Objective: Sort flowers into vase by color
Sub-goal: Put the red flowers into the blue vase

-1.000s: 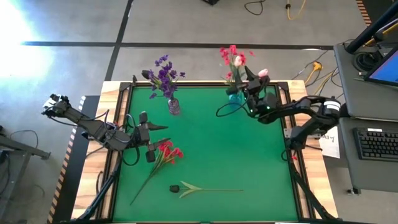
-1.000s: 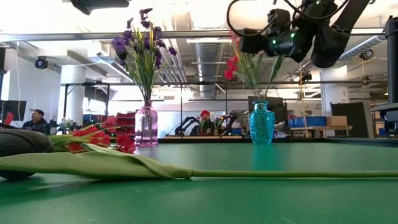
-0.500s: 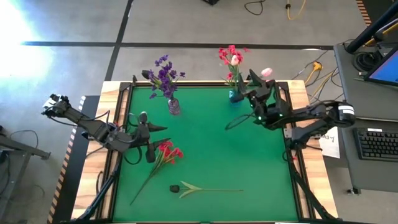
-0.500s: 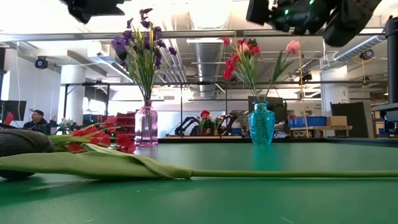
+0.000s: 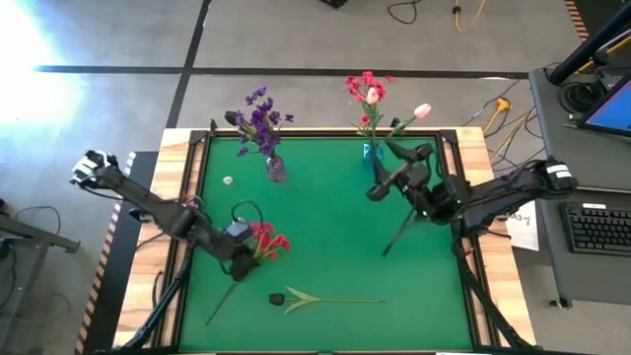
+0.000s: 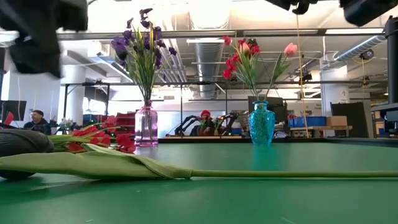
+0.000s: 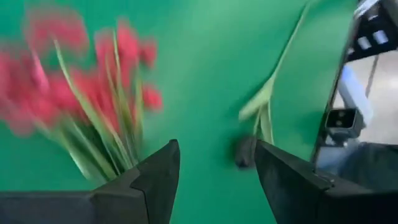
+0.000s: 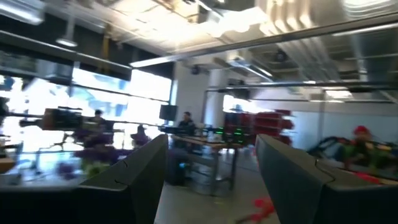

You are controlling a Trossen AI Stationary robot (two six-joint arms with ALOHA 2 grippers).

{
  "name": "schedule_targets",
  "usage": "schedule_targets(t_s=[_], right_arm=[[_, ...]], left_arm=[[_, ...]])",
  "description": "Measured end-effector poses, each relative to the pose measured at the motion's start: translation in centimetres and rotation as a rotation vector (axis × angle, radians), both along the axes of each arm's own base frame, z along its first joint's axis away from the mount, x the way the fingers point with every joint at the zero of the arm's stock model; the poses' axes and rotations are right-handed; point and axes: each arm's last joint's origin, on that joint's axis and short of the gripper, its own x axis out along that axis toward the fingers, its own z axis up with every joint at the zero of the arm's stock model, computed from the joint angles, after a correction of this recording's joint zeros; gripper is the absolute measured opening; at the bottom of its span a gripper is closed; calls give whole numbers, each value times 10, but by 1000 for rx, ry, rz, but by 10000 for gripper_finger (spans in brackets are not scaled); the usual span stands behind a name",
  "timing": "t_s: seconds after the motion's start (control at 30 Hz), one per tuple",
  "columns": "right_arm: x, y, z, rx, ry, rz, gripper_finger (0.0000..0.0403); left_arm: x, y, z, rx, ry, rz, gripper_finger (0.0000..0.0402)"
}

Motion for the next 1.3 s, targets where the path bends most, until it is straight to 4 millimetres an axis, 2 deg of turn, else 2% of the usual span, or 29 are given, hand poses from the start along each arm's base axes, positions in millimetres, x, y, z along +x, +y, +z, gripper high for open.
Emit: schedule_targets(t_s=[0.1, 0.23, 0.4, 0.6, 0.73, 0.9, 1.03, 1.3], right_arm=[[-1, 14, 0, 1, 2, 59, 234], [-1, 30, -3, 0, 36, 122, 233], [-2, 42, -4, -2, 45, 173, 233], [-1, 46, -6, -2, 79, 186, 233], [1, 46, -9, 5, 90, 192, 233], [1, 46, -9, 4, 91, 192, 233], [1, 46, -9, 4, 92, 192, 233], [2, 46, -10, 7, 103, 195, 233]], left_arm=[[4, -13, -15, -115, 130, 75, 197], [6, -28, -35, -179, 266, 193, 197], [9, -35, -55, -153, 370, 255, 197], [13, -37, -70, -94, 431, 275, 197], [17, -41, -70, -97, 465, 259, 197], [28, -50, -52, -150, 453, 198, 197], [29, -50, -41, -82, 456, 205, 197], [23, -44, -53, -4, 535, 252, 197]])
